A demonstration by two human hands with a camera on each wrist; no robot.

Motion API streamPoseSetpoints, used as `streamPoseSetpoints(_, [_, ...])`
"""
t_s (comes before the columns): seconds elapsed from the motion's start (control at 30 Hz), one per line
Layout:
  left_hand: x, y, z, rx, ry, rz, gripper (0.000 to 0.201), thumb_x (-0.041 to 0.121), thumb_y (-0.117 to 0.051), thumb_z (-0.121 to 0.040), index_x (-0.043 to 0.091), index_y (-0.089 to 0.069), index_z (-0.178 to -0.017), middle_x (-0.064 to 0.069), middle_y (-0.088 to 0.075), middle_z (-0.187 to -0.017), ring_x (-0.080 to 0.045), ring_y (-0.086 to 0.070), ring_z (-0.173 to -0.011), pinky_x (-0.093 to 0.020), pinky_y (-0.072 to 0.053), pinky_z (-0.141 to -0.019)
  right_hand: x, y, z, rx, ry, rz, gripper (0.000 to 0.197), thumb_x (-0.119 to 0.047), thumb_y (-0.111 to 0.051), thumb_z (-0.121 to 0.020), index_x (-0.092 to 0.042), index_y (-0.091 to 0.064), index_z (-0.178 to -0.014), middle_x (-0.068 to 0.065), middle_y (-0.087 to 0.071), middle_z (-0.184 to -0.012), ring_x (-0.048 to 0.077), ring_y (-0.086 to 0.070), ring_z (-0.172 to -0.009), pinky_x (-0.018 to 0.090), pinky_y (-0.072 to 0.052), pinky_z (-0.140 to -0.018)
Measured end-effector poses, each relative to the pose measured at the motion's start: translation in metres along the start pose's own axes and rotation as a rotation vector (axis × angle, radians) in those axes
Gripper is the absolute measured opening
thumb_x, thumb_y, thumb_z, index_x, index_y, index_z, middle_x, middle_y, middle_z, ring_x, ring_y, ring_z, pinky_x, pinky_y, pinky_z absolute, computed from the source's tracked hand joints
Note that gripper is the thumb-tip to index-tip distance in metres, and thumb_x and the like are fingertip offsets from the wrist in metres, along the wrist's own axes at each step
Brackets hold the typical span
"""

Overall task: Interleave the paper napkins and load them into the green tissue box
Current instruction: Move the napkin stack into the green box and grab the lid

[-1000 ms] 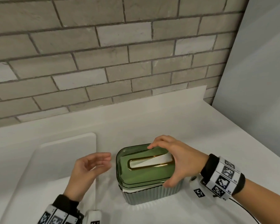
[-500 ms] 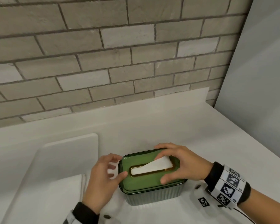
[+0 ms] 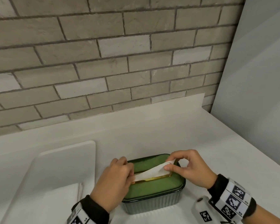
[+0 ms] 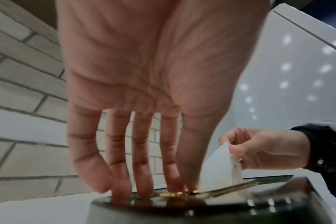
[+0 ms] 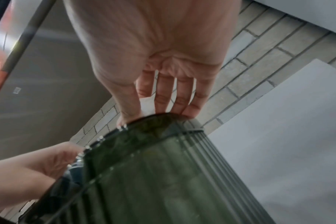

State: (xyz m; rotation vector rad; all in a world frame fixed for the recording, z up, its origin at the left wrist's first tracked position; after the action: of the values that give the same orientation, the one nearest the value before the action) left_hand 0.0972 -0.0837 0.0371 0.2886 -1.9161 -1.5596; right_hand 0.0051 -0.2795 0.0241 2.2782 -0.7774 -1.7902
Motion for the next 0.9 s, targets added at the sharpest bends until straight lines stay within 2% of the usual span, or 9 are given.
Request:
streamPoseSetpoints(0.17, [0.011,-0.004,0.000,-0.067,-0.071,0.010,0.025,0.048,-0.055,-0.095,0.038,-0.046,-0.115,0.016,-0.045,-0.107,-0.008,-0.042,-0.103,-0.026,-0.042,-0.089,-0.003,-0.003,-0.001,0.012,-0.018,-0.025,0.005,-0.024,-0.081,-0.077,-0.021,-0.077,-0.077,-0.006,-0.073,-0.075,0.007,-0.063,-0.072,0.022,-0.048,-0.074])
streamPoseSetpoints(0.27, [0.013,-0.008,-0.002,-0.061,-0.098,-0.002,0.012,0.043,-0.055,-0.097,0.033,-0.052,-0.103,0.016,-0.043,-0.104,-0.008,-0.040,-0.099,-0.026,-0.041,-0.086,-0.010,-0.003,-0.001,0.024,0.003,-0.004,0.003,-0.023,-0.081,-0.077,-0.023,-0.078,-0.077,-0.010,-0.073,-0.075,0.007,-0.063,-0.072,0.021,-0.048,-0.073])
streamPoseSetpoints(0.37, [0.010,-0.004,-0.003,0.005,-0.110,0.059,0.015,0.036,-0.052,-0.099,0.026,-0.050,-0.089,0.012,-0.046,-0.094,-0.009,-0.044,-0.089,-0.031,-0.045,-0.081,-0.014,0.004,0.000,0.075,0.028,0.007,0.002,-0.023,-0.080,-0.077,-0.024,-0.079,-0.077,-0.009,-0.074,-0.076,0.012,-0.065,-0.073,0.028,-0.053,-0.073])
streamPoseSetpoints(0.5, [0.015,0.021,0.003,0.161,-0.114,0.344,0.021,0.036,-0.048,-0.101,0.027,-0.043,-0.083,0.008,-0.050,-0.069,-0.013,-0.051,-0.064,-0.033,-0.049,-0.063,-0.014,0.008,0.002,0.163,0.030,-0.017,0.002,-0.020,-0.079,-0.076,-0.020,-0.078,-0.075,-0.006,-0.074,-0.075,0.013,-0.066,-0.071,0.028,-0.052,-0.069])
streamPoseSetpoints(0.6, [0.003,0.038,0.013,0.297,-0.005,0.551,0.020,0.044,-0.052,-0.095,0.025,-0.051,-0.088,0.007,-0.061,-0.074,-0.016,-0.063,-0.067,-0.030,-0.052,-0.060,-0.015,0.020,0.012,0.277,0.041,-0.096,0.011,-0.023,-0.081,-0.074,-0.018,-0.075,-0.080,0.001,-0.074,-0.077,0.018,-0.067,-0.071,0.027,-0.051,-0.067])
streamPoseSetpoints(0.7, [-0.034,0.036,0.035,0.401,0.163,0.553,0.022,0.048,-0.053,-0.089,0.028,-0.058,-0.095,0.014,-0.065,-0.090,-0.010,-0.066,-0.081,-0.026,-0.055,-0.065,-0.006,0.034,0.031,0.299,-0.045,-0.056,0.030,-0.033,-0.082,-0.075,-0.018,-0.071,-0.099,0.000,-0.074,-0.098,0.018,-0.069,-0.086,0.028,-0.054,-0.074])
streamPoseSetpoints(0.8, [-0.050,0.001,0.053,0.245,0.321,0.623,0.020,0.041,-0.064,-0.086,0.052,-0.066,-0.102,0.021,-0.065,-0.105,-0.016,-0.072,-0.081,-0.032,-0.061,-0.067,0.016,0.019,0.057,0.186,-0.220,-0.035,0.034,-0.036,-0.075,-0.075,-0.038,-0.072,-0.108,-0.014,-0.072,-0.109,0.008,-0.070,-0.094,0.023,-0.057,-0.074])
streamPoseSetpoints(0.83, [-0.051,-0.014,0.055,0.195,0.361,0.738,0.029,0.030,-0.069,-0.087,0.055,-0.070,-0.101,0.020,-0.067,-0.108,-0.020,-0.074,-0.076,-0.034,-0.063,-0.066,0.023,0.008,0.064,0.164,-0.266,-0.100,0.036,-0.039,-0.074,-0.073,-0.041,-0.072,-0.109,-0.011,-0.074,-0.106,0.006,-0.070,-0.092,0.024,-0.058,-0.073])
streamPoseSetpoints(0.9, [-0.053,-0.033,0.055,0.149,0.469,0.943,0.036,0.016,-0.071,-0.089,0.049,-0.075,-0.104,0.014,-0.074,-0.103,-0.022,-0.074,-0.072,-0.036,-0.063,-0.065,0.036,-0.009,0.069,0.195,-0.354,-0.244,0.037,-0.046,-0.073,-0.070,-0.038,-0.074,-0.106,0.011,-0.075,-0.093,0.010,-0.064,-0.082,0.033,-0.061,-0.069])
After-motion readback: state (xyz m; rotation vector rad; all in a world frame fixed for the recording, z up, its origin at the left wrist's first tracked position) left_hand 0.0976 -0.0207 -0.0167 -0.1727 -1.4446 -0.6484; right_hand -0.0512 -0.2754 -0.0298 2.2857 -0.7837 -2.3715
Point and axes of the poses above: each hand's wrist, its own z-axis away from the middle knuckle, its own y-axis out of the back of the hand, x = y × z, the point moved 7 cm from there along -z, towards the middle knuckle
